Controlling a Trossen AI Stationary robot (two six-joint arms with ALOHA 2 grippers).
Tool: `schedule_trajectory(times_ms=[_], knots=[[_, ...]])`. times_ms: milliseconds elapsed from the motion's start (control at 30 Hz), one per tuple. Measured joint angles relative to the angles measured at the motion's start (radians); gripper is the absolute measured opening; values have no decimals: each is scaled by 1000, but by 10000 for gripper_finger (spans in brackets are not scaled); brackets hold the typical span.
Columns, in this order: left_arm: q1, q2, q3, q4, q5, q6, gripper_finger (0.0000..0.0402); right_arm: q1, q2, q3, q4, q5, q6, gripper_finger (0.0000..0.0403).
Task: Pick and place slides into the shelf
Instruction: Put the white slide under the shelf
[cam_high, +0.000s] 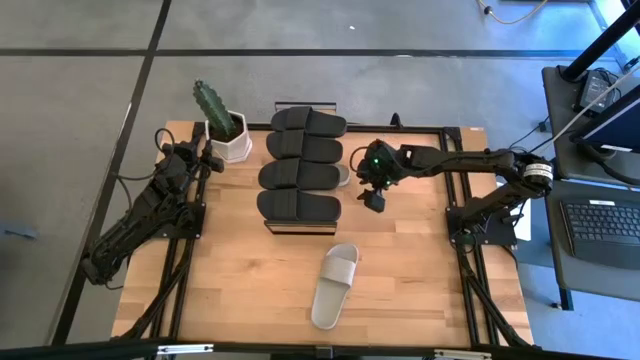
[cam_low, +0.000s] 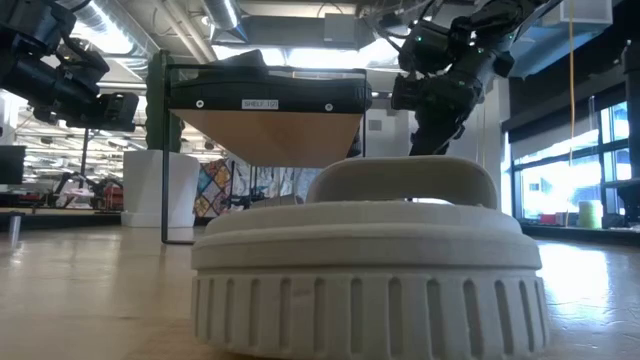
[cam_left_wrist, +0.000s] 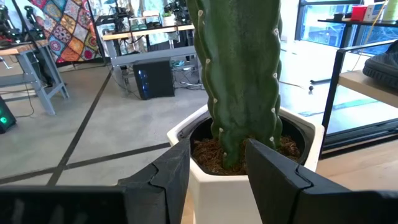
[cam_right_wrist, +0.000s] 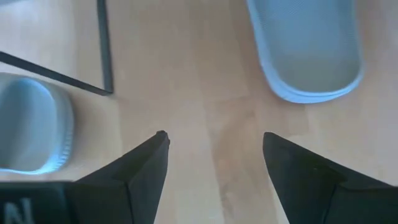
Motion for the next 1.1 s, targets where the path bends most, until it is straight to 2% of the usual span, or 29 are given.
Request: schedule_trajectory(times_ms=[367,600,767,867,1100], knots=[[0,0,0,0,0,0,147,168,0,0,2,-1,244,259],[0,0,0,0,6,-7,147,331,0,0,47,-1,479,259],[0,0,0,0,31,-4,147,472,0,0,156,2,619,259],[0,0,0,14,196,35,147,557,0,0,251,25,647,259],[-45,0,0,16,769,98,147,705,0,0,383,113,661,259]])
